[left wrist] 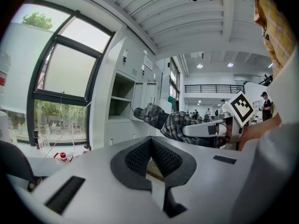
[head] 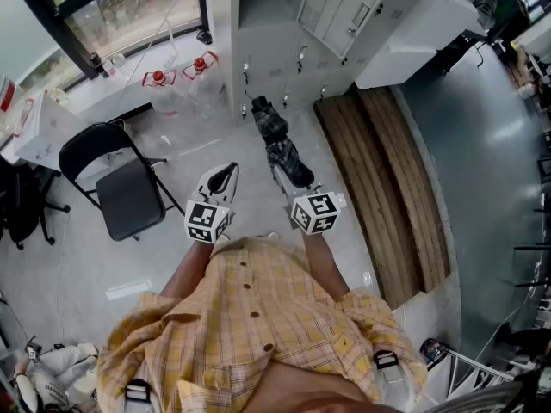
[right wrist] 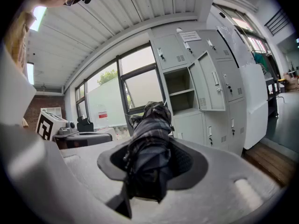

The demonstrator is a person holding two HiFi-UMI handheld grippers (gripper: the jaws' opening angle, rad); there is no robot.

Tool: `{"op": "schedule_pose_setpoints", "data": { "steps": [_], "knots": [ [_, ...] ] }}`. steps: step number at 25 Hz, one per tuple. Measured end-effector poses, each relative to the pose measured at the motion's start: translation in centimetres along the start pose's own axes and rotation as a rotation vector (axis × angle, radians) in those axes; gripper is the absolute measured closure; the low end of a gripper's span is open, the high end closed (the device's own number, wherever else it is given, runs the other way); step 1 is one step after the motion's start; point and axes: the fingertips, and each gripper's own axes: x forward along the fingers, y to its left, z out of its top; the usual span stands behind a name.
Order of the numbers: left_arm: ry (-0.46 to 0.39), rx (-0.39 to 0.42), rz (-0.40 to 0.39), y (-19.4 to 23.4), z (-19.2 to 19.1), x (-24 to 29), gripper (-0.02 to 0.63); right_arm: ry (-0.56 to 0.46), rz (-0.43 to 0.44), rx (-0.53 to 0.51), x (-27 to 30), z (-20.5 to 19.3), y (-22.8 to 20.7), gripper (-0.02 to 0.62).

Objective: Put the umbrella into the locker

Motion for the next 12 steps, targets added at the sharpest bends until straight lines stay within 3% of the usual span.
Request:
{"op": "schedule_pose_setpoints", "data": {
  "steps": [12],
  "knots": [
    [0.016,0.03,0.001,-1.5,0.0,0.6,0.603,-0.027,0.006,0.01,-1.3,0.4,-1.0,0.416]
  ]
}}
